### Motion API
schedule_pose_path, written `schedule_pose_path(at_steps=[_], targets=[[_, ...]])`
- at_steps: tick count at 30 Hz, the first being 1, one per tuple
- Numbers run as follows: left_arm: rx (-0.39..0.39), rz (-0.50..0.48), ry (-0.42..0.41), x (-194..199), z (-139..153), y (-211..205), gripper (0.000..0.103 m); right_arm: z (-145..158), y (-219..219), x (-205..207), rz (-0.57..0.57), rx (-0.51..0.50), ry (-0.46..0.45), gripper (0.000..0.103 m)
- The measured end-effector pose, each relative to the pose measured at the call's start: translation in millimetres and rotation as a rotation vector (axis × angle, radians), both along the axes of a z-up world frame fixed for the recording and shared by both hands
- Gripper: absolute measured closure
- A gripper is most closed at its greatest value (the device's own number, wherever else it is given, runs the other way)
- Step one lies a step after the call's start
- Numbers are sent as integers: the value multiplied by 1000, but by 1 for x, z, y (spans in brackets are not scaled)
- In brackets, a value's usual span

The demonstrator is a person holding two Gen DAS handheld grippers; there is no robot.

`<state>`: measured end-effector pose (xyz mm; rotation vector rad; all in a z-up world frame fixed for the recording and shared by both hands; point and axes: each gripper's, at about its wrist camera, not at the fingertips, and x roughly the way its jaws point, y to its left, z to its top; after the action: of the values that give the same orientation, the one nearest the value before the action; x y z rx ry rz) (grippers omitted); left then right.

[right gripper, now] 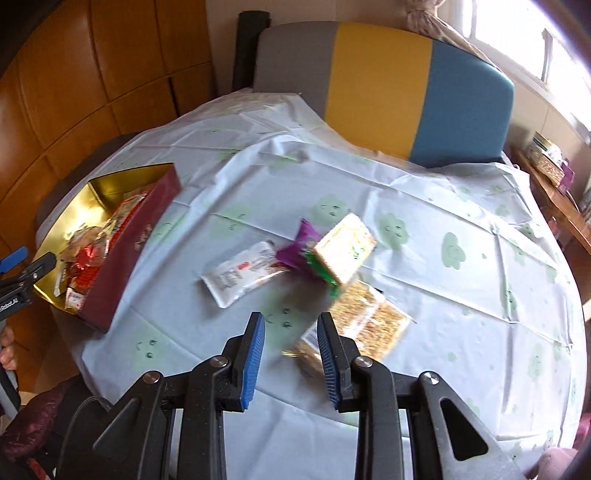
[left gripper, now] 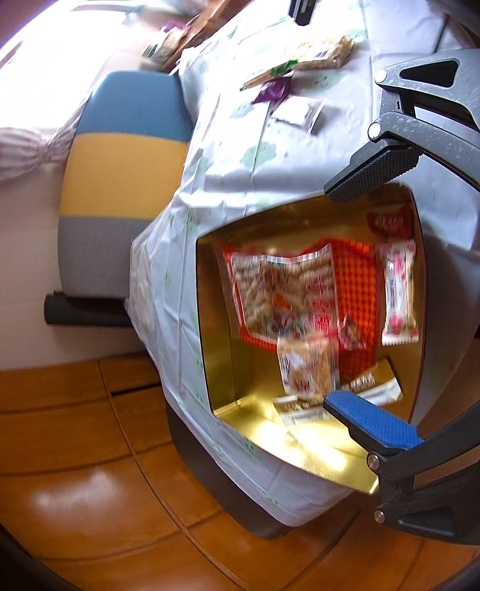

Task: Organize snacks
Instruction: 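Move both grippers back over the remaining snacks on the table, then grasp the white printed packet with the left gripper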

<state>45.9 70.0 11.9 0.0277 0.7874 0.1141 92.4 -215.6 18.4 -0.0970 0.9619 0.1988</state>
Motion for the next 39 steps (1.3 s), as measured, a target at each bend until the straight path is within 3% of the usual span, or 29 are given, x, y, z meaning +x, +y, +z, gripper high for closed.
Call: schedule_pose_path(at_steps=[6, 14, 17, 26, 29, 33, 39], targets=[[-11, -88, 24, 8, 0, -29, 0, -6, -62, 6, -148, -38, -8, 71], [20, -154, 70, 23, -7, -70, 0, -16, -106, 16, -322, 55, 35, 70], [11, -183, 146, 35, -15, -83, 0, -19, -109, 19, -342, 49, 53, 70], [-50, -367, 180, 61, -23, -125, 5, -22, -115, 19, -376, 63, 64, 70], [-19, -411, 191, 74, -28, -145, 5, -21, -115, 19, -377, 61, 61, 70], [3, -444, 258, 99, -43, -164, 19, -20, -116, 19, -382, 62, 56, 70], [17, -510, 314, 123, -64, -188, 25, -19, -116, 20, -381, 51, 52, 70]])
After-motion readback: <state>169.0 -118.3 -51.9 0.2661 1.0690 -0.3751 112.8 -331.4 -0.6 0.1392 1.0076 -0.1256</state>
